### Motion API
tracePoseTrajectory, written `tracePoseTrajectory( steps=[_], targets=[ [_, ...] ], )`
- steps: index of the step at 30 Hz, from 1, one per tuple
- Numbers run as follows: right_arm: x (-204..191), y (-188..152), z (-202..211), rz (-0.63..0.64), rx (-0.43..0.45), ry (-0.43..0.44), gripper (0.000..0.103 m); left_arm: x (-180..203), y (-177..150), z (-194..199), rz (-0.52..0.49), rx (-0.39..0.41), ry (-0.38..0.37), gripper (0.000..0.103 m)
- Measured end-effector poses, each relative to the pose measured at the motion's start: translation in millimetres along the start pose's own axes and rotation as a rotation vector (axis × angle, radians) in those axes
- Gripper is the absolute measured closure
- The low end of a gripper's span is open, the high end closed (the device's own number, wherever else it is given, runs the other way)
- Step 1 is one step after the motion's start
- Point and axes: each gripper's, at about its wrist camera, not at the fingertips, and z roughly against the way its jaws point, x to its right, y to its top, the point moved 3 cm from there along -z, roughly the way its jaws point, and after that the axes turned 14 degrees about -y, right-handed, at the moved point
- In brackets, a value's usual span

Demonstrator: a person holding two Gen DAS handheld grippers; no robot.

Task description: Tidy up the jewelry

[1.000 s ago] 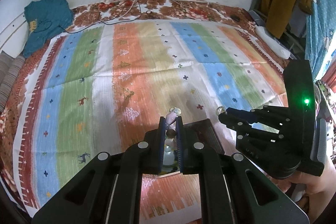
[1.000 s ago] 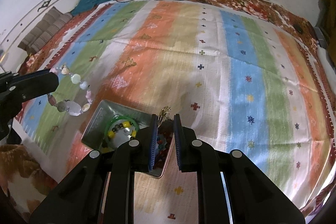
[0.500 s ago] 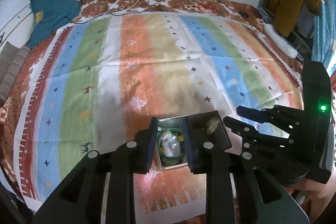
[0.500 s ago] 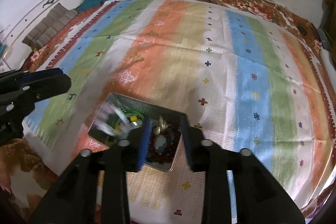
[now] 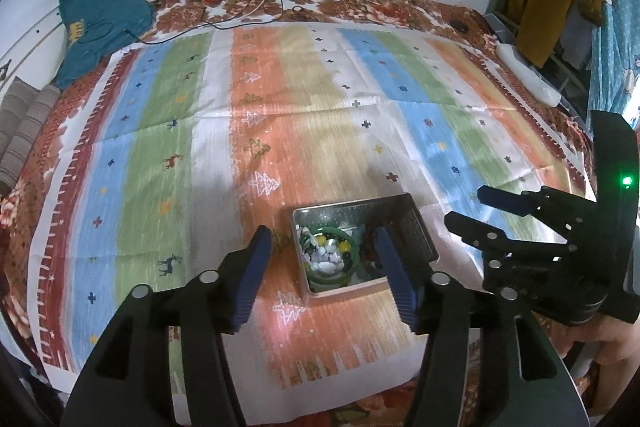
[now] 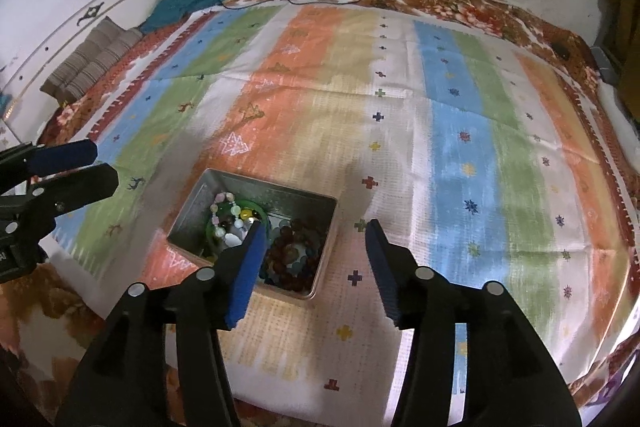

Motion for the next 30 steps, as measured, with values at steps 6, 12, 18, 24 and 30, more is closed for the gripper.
tracePoseTrajectory(
  steps=[6,12,18,24,30],
  targets=[
    [2,-8,15,-0.003,0.029,0.009,0.042,1,-12,9,0.001,0.008,-0.008,0.031],
    [7,-14,23,-0.017,0.045,0.005,0.035,3,-24,13,-0.001,0.007,-0.011,0.026],
    [7,-22,31,-0.009,0.050,0.009,0.024,5,-35,20,0.005,0.014,-0.021,0.015],
    [9,-30,41,-0.015,0.064,0.019,0.017,6,-41,25,0.025,0.025,-0.036,0.006],
    [10,-34,49,-0.023,0.080,0.022,0.011,5,-47,30,0.033,0.047,-0.022,0.006]
  ],
)
